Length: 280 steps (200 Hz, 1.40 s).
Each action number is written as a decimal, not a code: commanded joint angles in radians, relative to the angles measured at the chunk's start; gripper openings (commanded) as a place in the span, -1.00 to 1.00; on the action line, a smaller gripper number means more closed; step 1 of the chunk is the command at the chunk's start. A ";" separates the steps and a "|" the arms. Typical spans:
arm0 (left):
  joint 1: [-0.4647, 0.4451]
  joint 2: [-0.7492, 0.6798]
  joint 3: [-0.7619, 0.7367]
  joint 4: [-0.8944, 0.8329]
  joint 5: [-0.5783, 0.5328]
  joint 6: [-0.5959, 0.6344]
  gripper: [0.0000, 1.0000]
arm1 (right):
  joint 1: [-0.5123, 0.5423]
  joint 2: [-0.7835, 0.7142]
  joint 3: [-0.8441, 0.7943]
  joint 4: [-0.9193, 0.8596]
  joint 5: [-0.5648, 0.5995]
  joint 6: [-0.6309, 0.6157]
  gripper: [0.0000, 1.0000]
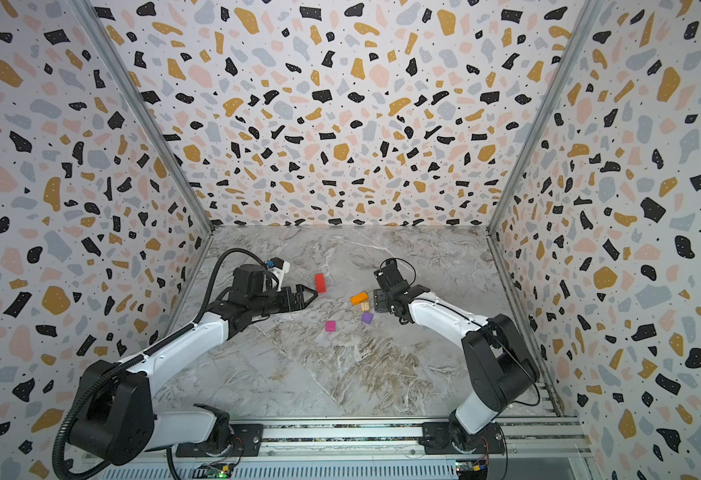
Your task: Build the wood block tower
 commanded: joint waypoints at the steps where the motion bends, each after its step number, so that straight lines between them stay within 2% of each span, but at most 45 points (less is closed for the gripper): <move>1: -0.056 0.034 0.073 -0.046 -0.085 -0.005 1.00 | -0.046 -0.040 0.038 -0.054 -0.040 -0.029 0.75; 21: -0.102 0.064 0.088 -0.031 -0.128 -0.034 1.00 | -0.088 -0.043 0.037 -0.066 -0.068 -0.046 0.90; 59: -0.184 0.156 0.153 -0.030 -0.175 -0.063 1.00 | -0.156 -0.047 0.021 -0.068 -0.106 -0.060 0.98; 80: -0.228 0.219 0.201 -0.065 -0.253 -0.074 1.00 | -0.193 -0.048 0.003 -0.049 -0.136 -0.065 0.99; 93: -0.248 0.262 0.231 -0.080 -0.261 -0.075 1.00 | -0.208 -0.043 -0.003 -0.045 -0.132 -0.070 0.99; 177: -0.330 0.489 0.402 -0.134 -0.285 -0.094 0.99 | -0.260 -0.015 -0.035 0.013 -0.147 -0.066 0.98; 202: -0.347 0.540 0.459 -0.183 -0.342 -0.101 1.00 | -0.271 -0.002 -0.044 0.030 -0.143 -0.070 0.98; 280: -0.393 0.657 0.568 -0.215 -0.367 -0.135 1.00 | -0.287 0.004 -0.087 0.082 -0.135 -0.103 1.00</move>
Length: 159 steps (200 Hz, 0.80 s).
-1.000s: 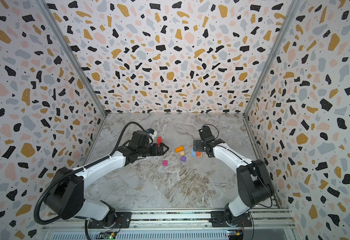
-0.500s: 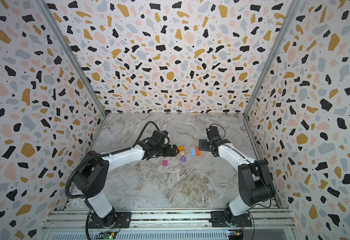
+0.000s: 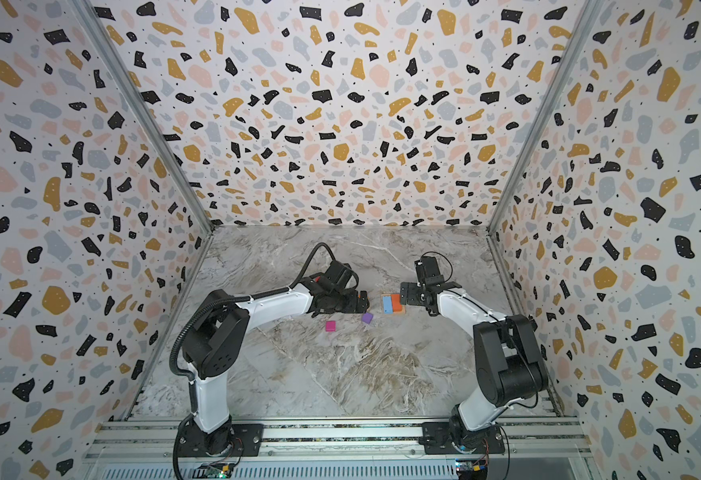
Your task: Build the wood block tower
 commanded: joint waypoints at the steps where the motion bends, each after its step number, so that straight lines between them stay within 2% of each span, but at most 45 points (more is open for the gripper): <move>1: -0.016 0.021 0.041 -0.016 -0.020 -0.019 1.00 | -0.005 -0.010 -0.013 0.019 0.014 -0.017 1.00; 159: -0.049 0.131 0.125 0.016 -0.060 -0.072 1.00 | -0.011 0.007 -0.047 0.031 0.037 -0.003 1.00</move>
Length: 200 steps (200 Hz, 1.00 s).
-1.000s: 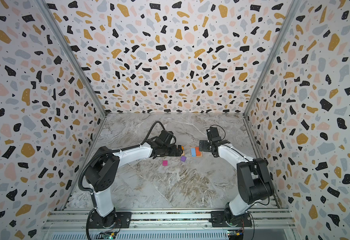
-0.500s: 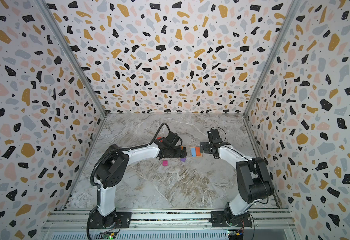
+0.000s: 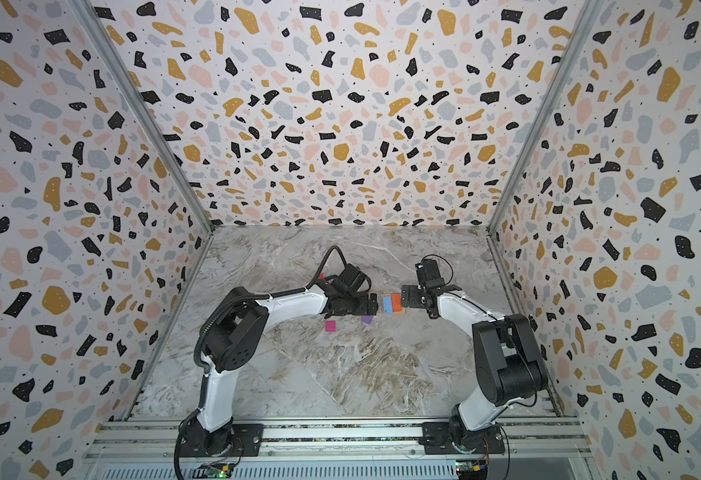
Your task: Build the wood block tower
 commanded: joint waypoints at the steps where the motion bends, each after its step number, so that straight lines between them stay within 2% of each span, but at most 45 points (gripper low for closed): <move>1: -0.007 0.021 0.031 0.019 -0.012 -0.015 1.00 | -0.006 0.002 -0.014 0.001 0.019 0.008 1.00; 200: -0.010 0.074 0.074 0.030 -0.005 -0.029 1.00 | -0.006 0.058 -0.006 0.031 -0.023 -0.007 1.00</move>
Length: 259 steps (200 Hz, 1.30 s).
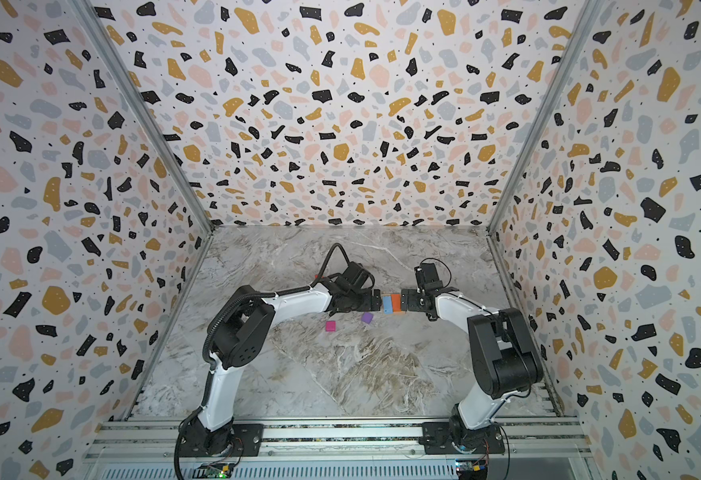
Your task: Build the wood block tower
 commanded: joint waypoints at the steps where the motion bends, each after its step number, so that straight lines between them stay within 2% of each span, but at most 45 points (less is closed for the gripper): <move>1: -0.009 0.025 0.019 -0.001 -0.004 -0.003 1.00 | -0.003 0.006 0.011 0.002 -0.003 -0.002 1.00; 117: -0.010 0.049 0.053 -0.080 -0.122 0.025 1.00 | -0.004 0.017 0.017 0.005 -0.002 0.009 0.99; 259: -0.021 0.065 0.052 -0.049 -0.095 0.008 1.00 | -0.004 0.023 0.017 0.012 -0.003 0.005 0.99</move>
